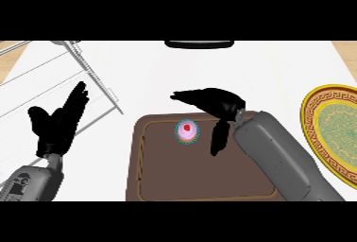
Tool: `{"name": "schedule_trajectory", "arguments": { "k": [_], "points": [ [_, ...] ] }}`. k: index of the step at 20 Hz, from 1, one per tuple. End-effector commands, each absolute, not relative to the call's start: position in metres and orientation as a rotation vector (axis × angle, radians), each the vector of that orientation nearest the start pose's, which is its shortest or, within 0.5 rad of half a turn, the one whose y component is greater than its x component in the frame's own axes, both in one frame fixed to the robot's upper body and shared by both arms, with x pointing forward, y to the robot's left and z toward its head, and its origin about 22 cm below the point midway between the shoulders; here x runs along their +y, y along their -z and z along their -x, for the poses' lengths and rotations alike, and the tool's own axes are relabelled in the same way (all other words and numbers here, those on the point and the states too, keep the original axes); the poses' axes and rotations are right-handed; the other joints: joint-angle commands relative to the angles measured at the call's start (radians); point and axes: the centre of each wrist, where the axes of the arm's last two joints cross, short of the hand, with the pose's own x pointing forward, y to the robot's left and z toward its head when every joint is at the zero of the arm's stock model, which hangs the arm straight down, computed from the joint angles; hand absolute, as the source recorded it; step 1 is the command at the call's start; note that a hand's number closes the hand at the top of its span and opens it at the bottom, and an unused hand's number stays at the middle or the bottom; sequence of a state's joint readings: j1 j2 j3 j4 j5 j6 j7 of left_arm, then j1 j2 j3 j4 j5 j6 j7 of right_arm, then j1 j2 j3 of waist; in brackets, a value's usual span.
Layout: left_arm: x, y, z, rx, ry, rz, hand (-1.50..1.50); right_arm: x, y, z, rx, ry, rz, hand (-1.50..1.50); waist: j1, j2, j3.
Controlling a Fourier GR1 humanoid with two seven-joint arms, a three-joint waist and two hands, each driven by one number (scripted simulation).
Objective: Pick the cupcake from the tray and place it in the plate
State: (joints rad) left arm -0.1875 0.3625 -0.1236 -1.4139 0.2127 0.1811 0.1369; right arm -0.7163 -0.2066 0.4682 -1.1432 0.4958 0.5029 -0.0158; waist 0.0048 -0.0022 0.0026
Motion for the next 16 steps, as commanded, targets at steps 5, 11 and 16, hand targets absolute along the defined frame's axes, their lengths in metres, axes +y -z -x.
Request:
{"name": "schedule_trajectory", "arguments": {
  "k": [5,11,16],
  "points": [
    [0.291,-0.020,-0.273,-1.408,0.098,-0.166,0.00,-0.121,-0.059,-0.356,-1.360,-1.639,0.108,-1.50,0.001,0.002,-0.002],
    [0.280,-0.024,-0.283,-1.404,0.088,-0.157,0.00,-0.097,-0.056,-0.370,-1.341,-1.681,0.145,-1.50,0.001,0.002,-0.002],
    [0.284,-0.003,-0.290,-1.418,0.081,-0.159,0.00,-0.074,-0.056,-0.369,-1.281,-1.797,0.072,1.50,-0.001,0.005,-0.003]
  ]
}}
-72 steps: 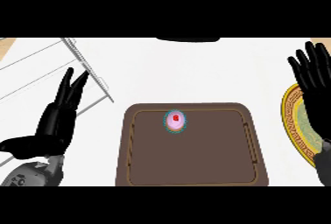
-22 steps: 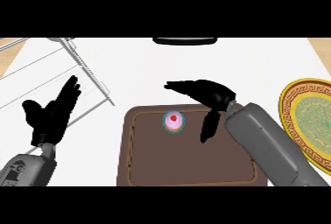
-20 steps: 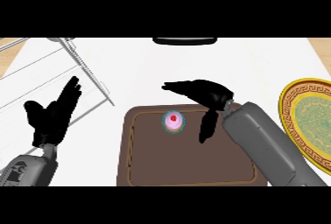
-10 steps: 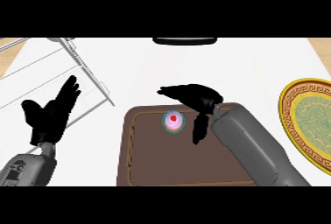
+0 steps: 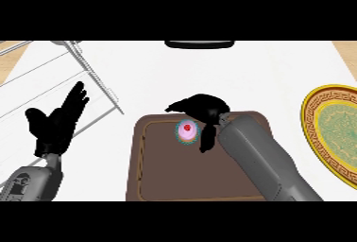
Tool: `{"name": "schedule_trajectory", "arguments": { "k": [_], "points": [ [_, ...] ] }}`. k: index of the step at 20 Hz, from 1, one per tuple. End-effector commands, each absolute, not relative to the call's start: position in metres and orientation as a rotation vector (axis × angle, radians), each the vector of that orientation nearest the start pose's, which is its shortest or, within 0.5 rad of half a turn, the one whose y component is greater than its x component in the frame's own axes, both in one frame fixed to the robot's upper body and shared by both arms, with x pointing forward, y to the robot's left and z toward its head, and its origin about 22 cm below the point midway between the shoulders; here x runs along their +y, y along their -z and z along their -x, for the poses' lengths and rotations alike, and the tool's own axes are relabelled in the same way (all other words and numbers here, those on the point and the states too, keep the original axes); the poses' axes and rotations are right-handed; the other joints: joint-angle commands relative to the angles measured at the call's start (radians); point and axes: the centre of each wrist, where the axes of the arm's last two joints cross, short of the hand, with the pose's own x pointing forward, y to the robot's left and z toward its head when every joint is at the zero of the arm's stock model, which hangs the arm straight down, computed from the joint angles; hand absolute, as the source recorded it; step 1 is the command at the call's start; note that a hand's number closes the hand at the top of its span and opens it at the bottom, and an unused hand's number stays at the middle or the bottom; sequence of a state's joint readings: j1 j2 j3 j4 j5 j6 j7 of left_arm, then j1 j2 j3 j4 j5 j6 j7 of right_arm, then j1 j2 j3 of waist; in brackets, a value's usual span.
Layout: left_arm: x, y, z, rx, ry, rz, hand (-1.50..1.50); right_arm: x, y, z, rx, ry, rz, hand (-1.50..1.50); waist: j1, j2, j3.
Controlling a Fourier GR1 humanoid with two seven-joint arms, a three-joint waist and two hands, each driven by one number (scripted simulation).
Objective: Pick the cupcake from the tray and place it in the plate
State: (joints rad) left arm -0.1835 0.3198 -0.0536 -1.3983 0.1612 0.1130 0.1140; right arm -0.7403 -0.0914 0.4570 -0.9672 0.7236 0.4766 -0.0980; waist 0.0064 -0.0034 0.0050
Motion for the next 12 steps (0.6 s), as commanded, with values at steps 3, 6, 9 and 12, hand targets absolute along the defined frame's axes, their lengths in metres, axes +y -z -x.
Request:
{"name": "schedule_trajectory", "arguments": {
  "k": [3,6,9,12],
  "points": [
    [0.295,-0.014,-0.280,-1.403,0.095,-0.177,0.00,-0.072,-0.034,-0.348,-1.299,-1.883,0.001,1.50,-0.001,0.004,-0.005],
    [0.278,-0.015,-0.278,-1.391,0.075,-0.172,0.00,-0.063,-0.028,-0.340,-1.354,-1.801,-0.004,1.50,-0.003,0.003,-0.005],
    [0.286,-0.027,-0.291,-1.400,0.091,-0.179,0.00,-0.068,-0.042,-0.348,-1.350,-1.791,-0.025,1.50,-0.004,0.004,-0.005],
    [0.285,-0.017,-0.282,-1.406,0.084,-0.175,0.00,-0.063,-0.045,-0.358,-1.406,-1.743,0.007,1.50,0.000,0.004,-0.005]
  ]
}}
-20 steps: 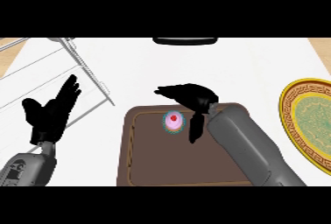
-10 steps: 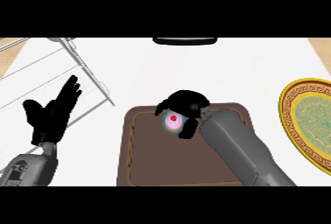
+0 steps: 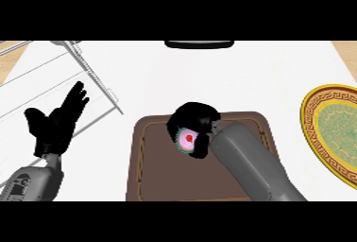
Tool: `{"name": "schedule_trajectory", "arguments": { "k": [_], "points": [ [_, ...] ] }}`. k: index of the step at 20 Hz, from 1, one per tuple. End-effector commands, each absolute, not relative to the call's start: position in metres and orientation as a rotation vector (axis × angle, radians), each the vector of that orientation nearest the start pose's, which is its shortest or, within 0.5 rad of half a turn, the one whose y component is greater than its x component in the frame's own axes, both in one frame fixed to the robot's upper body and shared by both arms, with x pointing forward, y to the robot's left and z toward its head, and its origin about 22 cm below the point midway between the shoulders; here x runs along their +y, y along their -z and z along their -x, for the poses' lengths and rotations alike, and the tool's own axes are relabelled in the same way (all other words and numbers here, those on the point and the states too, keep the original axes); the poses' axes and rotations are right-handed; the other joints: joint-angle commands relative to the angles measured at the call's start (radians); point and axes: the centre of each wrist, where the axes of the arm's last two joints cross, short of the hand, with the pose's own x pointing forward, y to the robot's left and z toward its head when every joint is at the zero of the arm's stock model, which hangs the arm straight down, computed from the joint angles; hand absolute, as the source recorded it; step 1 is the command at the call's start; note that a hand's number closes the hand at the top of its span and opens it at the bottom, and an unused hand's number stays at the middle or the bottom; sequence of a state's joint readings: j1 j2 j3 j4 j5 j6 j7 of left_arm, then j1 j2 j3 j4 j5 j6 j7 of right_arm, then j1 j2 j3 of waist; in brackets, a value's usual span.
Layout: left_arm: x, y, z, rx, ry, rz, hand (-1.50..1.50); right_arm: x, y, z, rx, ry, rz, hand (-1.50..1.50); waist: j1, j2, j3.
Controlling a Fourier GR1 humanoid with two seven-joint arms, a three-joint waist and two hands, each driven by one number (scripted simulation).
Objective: Pick the cupcake from the tray and place it in the plate
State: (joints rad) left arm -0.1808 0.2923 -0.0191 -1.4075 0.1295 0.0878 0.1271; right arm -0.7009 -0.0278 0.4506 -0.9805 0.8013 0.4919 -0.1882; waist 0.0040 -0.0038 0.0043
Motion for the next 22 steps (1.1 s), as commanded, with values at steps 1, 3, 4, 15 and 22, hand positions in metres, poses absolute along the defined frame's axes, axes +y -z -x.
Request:
{"name": "schedule_trajectory", "arguments": {
  "k": [1,3,4,15,22],
  "points": [
    [0.296,-0.013,-0.282,-1.415,0.059,-0.174,0.00,-0.076,-0.031,-0.321,-1.438,-1.702,0.024,1.50,-0.013,0.001,-0.004],
    [0.304,-0.019,-0.274,-1.377,0.036,-0.218,0.00,-0.123,-0.013,-0.290,-1.393,-1.727,-0.002,1.50,-0.060,-0.017,-0.004],
    [0.310,-0.017,-0.264,-1.385,0.042,-0.231,0.00,-0.142,-0.009,-0.282,-1.402,-1.682,0.036,1.50,-0.063,-0.020,-0.004],
    [0.315,-0.010,-0.258,-1.362,-0.026,-0.259,0.00,-0.241,-0.093,-0.211,-1.918,-1.267,0.531,1.50,-0.135,-0.024,-0.005],
    [0.301,-0.012,-0.262,-1.387,0.021,-0.222,0.00,-0.308,-0.133,-0.160,-1.927,-0.926,0.836,1.50,-0.069,-0.005,-0.004]
  ]
}}
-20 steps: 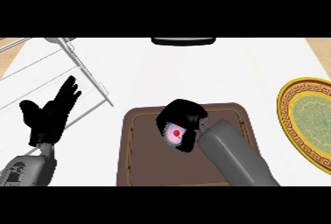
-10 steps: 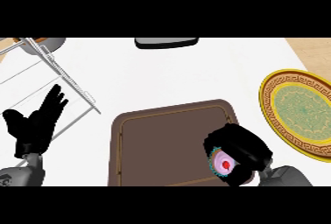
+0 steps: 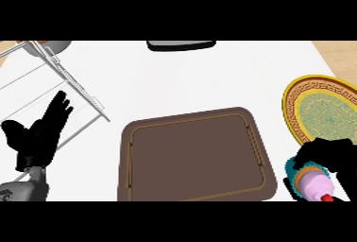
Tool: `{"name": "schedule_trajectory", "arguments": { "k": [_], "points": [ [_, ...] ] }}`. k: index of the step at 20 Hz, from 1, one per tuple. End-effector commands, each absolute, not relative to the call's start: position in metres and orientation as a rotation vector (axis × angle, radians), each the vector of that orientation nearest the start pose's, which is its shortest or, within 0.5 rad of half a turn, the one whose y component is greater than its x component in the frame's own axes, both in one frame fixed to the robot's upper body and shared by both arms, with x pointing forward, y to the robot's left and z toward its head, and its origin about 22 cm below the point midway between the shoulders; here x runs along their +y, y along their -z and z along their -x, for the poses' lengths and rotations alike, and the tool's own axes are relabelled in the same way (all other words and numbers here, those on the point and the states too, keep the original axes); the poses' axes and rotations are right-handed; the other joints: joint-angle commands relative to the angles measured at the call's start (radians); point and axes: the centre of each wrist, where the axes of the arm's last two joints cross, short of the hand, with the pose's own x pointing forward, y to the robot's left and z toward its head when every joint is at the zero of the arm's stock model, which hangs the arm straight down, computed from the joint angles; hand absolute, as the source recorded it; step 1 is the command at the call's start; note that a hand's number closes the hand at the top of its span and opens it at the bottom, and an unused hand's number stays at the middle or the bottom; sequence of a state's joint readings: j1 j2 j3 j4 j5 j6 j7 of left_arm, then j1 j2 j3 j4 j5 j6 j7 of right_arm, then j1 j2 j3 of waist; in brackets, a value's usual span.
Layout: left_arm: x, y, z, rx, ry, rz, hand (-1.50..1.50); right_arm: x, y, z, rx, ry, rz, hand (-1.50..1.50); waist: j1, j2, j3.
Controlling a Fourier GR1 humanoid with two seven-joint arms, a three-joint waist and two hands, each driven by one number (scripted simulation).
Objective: Pick the cupcake from the tray and place it in the plate
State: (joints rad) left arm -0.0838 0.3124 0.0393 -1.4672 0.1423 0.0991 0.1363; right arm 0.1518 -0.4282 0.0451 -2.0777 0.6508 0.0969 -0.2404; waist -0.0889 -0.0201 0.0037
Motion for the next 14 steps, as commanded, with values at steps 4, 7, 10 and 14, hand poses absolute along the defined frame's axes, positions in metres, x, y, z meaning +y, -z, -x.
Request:
{"name": "schedule_trajectory", "arguments": {
  "k": [4,7,10,14],
  "points": [
    [0.288,-0.023,-0.265,-1.400,0.085,-0.200,0.00,-0.340,-0.128,-0.148,-1.836,-0.774,0.816,1.50,0.068,0.016,-0.003],
    [0.306,-0.017,-0.269,-1.417,0.078,-0.167,0.00,-0.354,-0.138,-0.168,-1.832,-0.666,0.785,1.50,0.083,0.020,-0.004],
    [0.283,-0.026,-0.282,-1.415,0.077,-0.167,0.00,-0.409,-0.131,-0.175,-1.807,-0.623,0.816,1.50,0.085,0.021,-0.003],
    [0.274,-0.025,-0.286,-1.404,0.088,-0.180,0.00,-0.441,-0.116,-0.192,-1.734,-0.639,0.871,1.50,0.091,0.022,-0.003]
  ]
}}
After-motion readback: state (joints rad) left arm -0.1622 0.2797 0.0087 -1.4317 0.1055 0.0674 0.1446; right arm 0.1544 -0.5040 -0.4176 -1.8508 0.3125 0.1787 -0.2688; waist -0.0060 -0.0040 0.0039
